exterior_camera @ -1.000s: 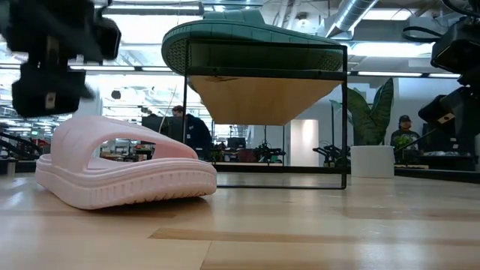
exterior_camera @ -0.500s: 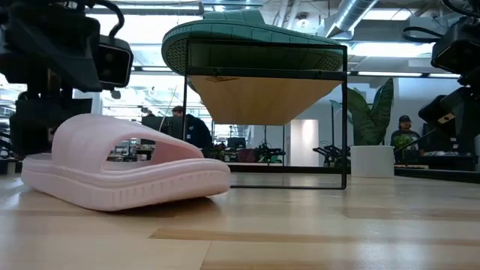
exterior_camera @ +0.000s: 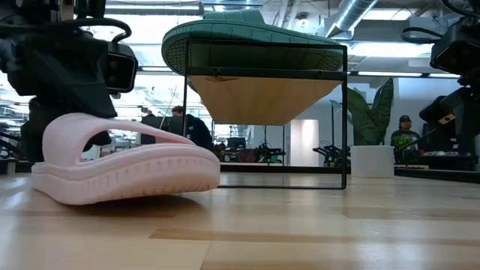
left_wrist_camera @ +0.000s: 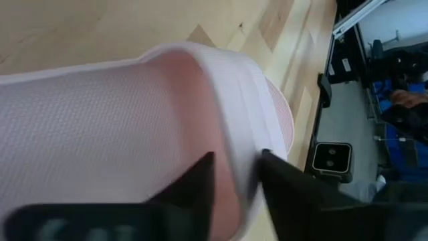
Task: Pick and place slides into the shelf
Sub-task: Put the pink slide on the shelf
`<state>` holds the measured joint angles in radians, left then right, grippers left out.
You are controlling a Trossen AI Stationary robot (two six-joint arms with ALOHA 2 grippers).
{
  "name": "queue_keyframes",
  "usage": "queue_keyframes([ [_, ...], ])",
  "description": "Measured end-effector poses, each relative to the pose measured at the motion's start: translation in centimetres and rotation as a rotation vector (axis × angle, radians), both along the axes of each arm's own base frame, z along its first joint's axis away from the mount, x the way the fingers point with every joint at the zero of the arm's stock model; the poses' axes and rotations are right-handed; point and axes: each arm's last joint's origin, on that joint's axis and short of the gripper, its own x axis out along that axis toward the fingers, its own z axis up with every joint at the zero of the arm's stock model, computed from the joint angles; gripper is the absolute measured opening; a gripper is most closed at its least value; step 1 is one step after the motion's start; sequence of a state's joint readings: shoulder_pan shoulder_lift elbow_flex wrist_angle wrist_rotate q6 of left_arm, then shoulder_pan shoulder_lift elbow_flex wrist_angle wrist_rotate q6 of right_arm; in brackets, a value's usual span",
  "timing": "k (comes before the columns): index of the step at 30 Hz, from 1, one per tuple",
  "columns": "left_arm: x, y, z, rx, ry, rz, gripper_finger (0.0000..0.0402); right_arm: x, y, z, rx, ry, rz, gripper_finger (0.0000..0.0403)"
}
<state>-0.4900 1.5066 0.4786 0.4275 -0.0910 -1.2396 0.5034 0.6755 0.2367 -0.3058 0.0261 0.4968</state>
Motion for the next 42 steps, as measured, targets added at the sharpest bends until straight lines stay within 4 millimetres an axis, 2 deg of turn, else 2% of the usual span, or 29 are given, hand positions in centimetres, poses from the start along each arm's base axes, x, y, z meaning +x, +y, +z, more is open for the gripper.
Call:
queue_keyframes([
  [2, 0.0, 0.0, 0.0, 0.0, -0.001, 0.0, 0.0035, 0.0, 0.0, 0.0, 0.001, 0.0, -0.001, 0.0129],
  [4, 0.0, 0.0, 0.0, 0.0, -0.002, 0.0, 0.0013, 0.0, 0.0, 0.0, 0.001, 0.0, -0.001, 0.0129],
  [11, 0.1, -0.4, 0.3, 0.006, -0.038, 0.009, 0.0004, 0.0, 0.0, 0.0, 0.0, 0.001, -0.001, 0.0129],
  [20, 0.2, -2.3, 2.0, 0.039, -0.051, -0.031, 0.0002, 0.0, 0.0, -0.1, -0.003, 0.007, -0.001, 0.0129],
  [25, -1.0, -3.3, 4.5, 0.049, -0.091, 0.0, 0.0001, -0.1, 0.0, -0.1, -0.005, 0.011, -0.001, 0.0129],
  [33, -3.8, -3.6, 9.5, 0.115, -0.214, 0.188, 0.0, -0.2, -0.1, -0.2, -0.016, 0.031, -0.001, 0.0129],
  [37, -4.5, -3.6, 12.2, 0.164, -0.276, 0.253, 0.0, -0.2, -0.1, -0.3, -0.017, 0.032, -0.001, 0.0129],
  [42, -4.8, -3.7, 15.6, 0.24, -0.271, 0.24, 0.0, -0.2, -0.1, -0.3, -0.018, 0.034, -0.001, 0.0129],
])
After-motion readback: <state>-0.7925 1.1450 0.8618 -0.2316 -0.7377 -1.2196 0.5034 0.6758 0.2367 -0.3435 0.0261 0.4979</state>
